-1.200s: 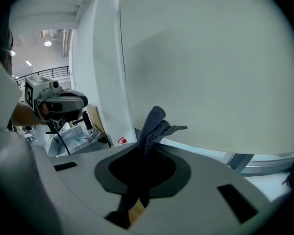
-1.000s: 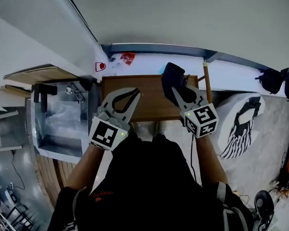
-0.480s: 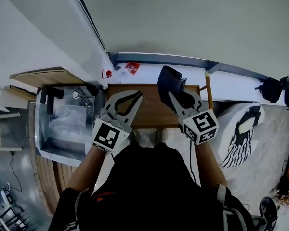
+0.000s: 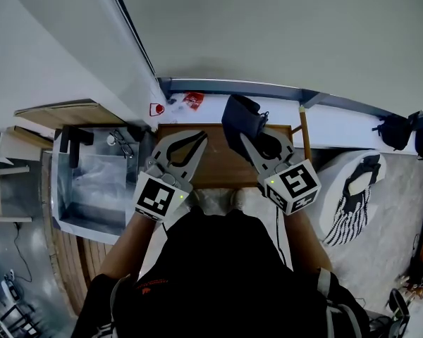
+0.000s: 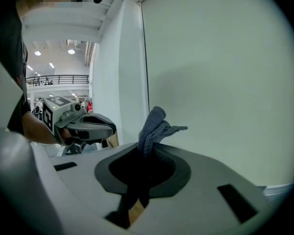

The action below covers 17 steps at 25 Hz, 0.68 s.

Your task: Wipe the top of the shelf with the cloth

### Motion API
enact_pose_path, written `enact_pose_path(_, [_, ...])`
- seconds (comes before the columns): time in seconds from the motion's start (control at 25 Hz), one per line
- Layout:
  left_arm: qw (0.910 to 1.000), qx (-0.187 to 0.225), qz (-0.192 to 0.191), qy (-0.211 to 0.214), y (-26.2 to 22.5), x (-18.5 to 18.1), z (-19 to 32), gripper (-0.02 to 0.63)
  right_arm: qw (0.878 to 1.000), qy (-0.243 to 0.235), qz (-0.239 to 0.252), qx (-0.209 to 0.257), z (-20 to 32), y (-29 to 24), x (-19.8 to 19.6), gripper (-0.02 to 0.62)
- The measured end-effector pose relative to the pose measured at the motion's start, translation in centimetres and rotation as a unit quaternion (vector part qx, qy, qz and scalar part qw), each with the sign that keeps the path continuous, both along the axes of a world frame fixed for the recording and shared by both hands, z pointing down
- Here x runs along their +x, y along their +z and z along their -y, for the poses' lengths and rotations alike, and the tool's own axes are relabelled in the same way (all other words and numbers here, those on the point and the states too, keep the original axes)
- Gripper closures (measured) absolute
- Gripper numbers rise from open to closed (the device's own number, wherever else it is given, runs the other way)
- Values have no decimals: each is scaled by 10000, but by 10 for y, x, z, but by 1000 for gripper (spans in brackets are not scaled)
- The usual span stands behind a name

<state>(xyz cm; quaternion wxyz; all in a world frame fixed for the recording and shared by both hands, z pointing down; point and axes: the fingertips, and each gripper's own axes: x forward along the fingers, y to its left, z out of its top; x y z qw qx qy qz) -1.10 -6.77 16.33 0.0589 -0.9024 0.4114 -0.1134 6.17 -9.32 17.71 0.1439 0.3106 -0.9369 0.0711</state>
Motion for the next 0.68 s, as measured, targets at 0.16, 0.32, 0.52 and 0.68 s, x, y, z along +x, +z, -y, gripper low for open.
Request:
enact_pose_path(0.16, [9999, -42, -108, -18, 2, 1, 1, 578, 10000, -50, -3, 2, 0, -2, -2, 554])
enact_pose_path(0.32, [10000, -47, -34, 17, 8, 1, 3, 578, 9999, -116, 11, 1, -2, -4, -6, 554])
enact_pose_path(0.52, [9989, -274, -333, -164, 8, 0, 6, 578, 9999, -156, 14, -11, 1, -4, -7, 554])
enact_pose_path(0.68, [9991, -250, -293, -152, 9, 0, 10, 578, 9998, -174, 13, -1, 5, -4, -8, 554])
